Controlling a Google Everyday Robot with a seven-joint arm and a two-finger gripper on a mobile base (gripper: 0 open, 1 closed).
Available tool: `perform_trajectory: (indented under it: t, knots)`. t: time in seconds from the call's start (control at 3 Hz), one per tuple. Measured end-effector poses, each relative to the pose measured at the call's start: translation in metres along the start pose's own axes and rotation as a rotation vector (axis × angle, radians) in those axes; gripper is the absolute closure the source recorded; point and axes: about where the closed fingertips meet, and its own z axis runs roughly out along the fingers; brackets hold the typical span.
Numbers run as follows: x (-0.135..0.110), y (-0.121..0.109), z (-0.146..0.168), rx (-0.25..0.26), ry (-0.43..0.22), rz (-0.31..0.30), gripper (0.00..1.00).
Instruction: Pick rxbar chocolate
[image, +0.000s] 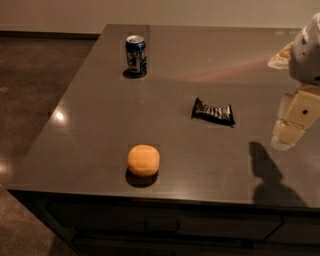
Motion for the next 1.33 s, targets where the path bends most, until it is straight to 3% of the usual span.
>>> perform_trajectory:
  t: [0.67,1.33]
  knots:
    - [-0.026,-0.028,0.055,-0.042,-0.078,-0.033,0.0]
    - [-0.044,-0.055,0.112,-0.086,-0.094,-0.017,0.0]
